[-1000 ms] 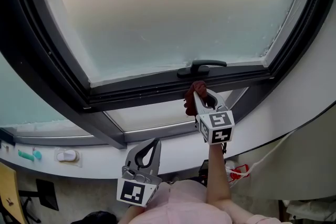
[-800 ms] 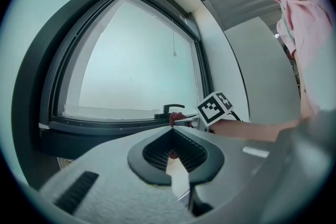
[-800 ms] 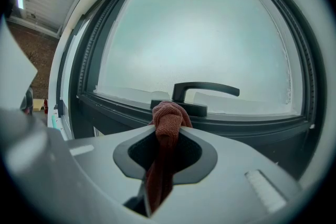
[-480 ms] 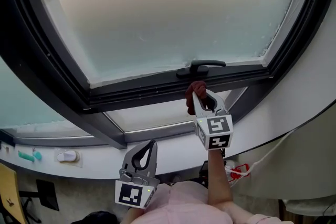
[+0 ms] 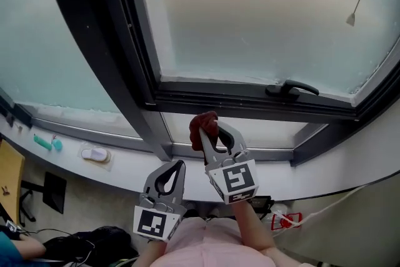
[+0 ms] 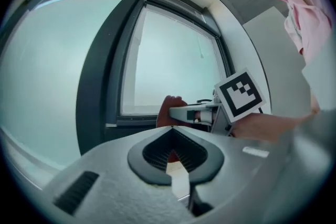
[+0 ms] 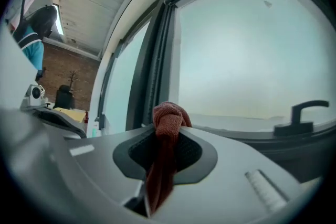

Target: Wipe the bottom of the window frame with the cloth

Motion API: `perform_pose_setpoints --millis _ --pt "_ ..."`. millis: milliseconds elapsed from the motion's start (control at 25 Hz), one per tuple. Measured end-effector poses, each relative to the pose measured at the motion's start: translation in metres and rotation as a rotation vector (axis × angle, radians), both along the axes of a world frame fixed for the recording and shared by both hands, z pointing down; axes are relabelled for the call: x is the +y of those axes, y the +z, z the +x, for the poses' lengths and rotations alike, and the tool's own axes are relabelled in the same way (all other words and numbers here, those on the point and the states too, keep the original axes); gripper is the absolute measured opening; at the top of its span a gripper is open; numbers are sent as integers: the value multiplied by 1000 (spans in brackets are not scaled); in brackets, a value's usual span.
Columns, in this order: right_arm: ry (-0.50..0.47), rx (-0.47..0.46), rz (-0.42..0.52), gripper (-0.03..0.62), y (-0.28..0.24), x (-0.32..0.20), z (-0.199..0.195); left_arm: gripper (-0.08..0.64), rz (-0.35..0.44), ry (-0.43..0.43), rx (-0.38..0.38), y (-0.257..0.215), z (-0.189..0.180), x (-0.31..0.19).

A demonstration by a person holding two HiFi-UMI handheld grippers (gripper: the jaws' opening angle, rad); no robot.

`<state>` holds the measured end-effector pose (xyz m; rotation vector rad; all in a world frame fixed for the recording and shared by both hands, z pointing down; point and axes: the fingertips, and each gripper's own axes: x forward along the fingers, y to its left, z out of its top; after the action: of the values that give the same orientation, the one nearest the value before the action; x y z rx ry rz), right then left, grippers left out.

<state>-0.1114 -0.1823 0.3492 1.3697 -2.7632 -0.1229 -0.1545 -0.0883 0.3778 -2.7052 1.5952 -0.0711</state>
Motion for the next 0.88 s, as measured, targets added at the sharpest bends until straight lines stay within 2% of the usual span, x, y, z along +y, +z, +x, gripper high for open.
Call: perform_pose_setpoints --millis 200,400,640,880 --pt "-126 42 -55 64 30 -8 -79 -2 -5 -92 9 3 -46 15" --pt "-154 117 -131 64 72 -33 -132 -2 -11 -163 20 4 -86 24" --pt "-107 159 -152 64 94 -68 -155 -2 -13 -203 29 7 -116 26" --pt "-47 148 -138 63 94 -91 -164 -2 -14 -228 25 8 -137 23"
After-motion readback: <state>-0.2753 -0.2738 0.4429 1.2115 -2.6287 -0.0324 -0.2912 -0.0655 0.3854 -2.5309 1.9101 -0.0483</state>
